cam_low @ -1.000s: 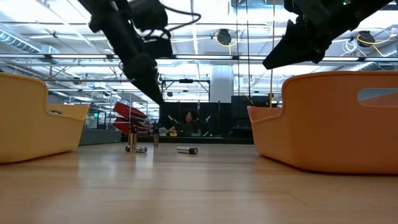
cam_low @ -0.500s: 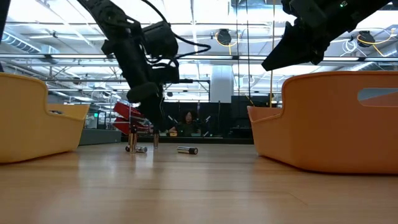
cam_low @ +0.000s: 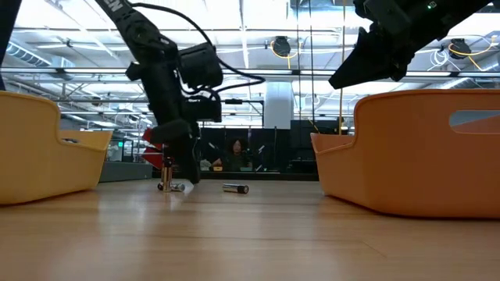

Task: Sort batteries
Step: Put the silver battery into the yellow bin

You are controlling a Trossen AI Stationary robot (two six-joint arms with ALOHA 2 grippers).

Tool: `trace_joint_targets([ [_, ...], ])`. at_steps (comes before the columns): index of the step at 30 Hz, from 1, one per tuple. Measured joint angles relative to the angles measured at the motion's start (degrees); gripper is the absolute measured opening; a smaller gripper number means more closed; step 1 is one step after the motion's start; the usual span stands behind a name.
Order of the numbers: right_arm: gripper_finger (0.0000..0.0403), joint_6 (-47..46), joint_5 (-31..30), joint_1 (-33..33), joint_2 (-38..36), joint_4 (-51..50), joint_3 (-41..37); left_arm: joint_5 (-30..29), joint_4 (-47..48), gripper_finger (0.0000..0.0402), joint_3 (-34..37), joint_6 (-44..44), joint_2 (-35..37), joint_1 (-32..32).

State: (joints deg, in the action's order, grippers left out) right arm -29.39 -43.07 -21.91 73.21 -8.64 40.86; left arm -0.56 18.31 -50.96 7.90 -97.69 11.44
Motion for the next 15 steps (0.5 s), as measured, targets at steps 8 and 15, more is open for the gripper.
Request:
trace_joint_targets([
  [8,0.0079,0.02,0.02,0.00,0.00,0.00,0.00,0.80,-4.87,0.0031,1.81,0.20,0.00,0.00],
  [15,0.0079,0.02,0.07,0.00,0.00,0.03,0.00,0.81,-3.51,0.0031,0.55,0.13,0.82,-0.06],
])
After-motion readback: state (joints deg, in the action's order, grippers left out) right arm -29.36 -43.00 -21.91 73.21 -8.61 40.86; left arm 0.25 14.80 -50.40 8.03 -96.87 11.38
